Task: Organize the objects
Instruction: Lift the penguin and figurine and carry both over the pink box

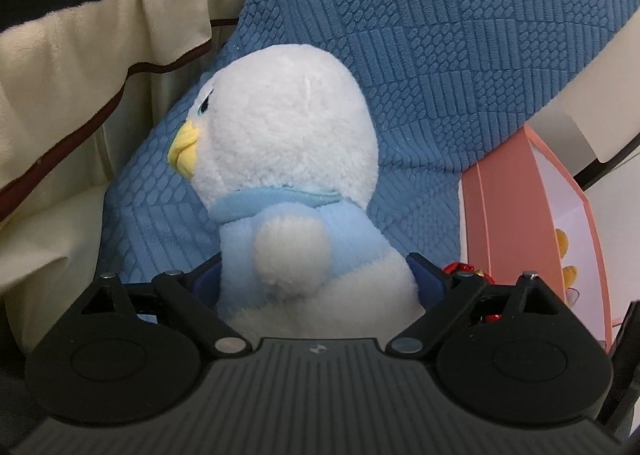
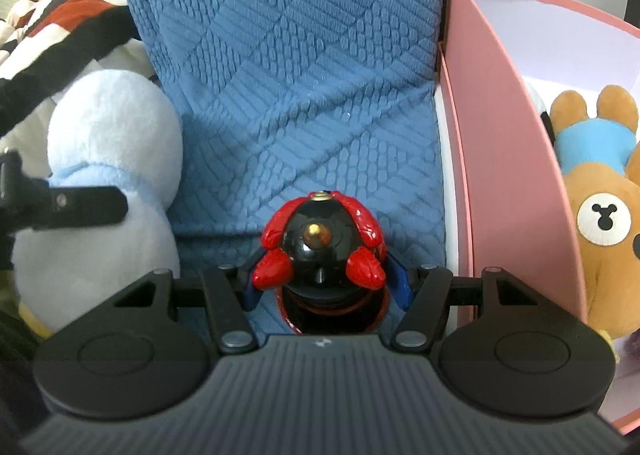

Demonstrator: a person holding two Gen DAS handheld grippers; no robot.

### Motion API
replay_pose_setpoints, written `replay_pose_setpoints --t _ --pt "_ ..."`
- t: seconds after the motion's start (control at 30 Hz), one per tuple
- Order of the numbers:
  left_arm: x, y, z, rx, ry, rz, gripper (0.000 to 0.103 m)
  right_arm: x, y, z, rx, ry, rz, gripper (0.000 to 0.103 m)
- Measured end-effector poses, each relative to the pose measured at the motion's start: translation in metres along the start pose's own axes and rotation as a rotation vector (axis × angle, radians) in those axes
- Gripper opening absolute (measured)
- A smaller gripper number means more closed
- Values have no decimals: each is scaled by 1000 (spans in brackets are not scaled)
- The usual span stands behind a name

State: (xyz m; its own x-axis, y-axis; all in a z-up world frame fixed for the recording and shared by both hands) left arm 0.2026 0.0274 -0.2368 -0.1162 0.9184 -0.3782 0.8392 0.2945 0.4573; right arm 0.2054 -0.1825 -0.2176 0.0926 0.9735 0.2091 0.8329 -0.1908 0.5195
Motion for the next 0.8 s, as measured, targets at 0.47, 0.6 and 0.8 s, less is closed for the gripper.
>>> replay_pose_setpoints --t 0.47,0.6,0.8 --pt "25 11 21 38 -89 -194 102 -3 -2 11 36 -30 25 64" --pt "18 11 31 70 -101 -185 102 -3 1 9 10 -34 36 64" --pt "8 13 46 93 -61 -139 102 0 4 4 -42 -46 10 60"
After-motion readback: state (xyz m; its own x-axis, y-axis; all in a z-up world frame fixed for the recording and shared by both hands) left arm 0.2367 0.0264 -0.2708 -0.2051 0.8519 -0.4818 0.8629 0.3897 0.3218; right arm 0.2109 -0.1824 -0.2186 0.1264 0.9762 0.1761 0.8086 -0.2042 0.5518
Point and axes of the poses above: each gripper's, at about its wrist camera, not at the fingertips, and z roughly the way its jaws point, x to its left, y to its top, the point moved 5 cm from there along z, roughly the way its jaws point, and after that the axes turned 6 degrees about z, right-handed, at the moved point
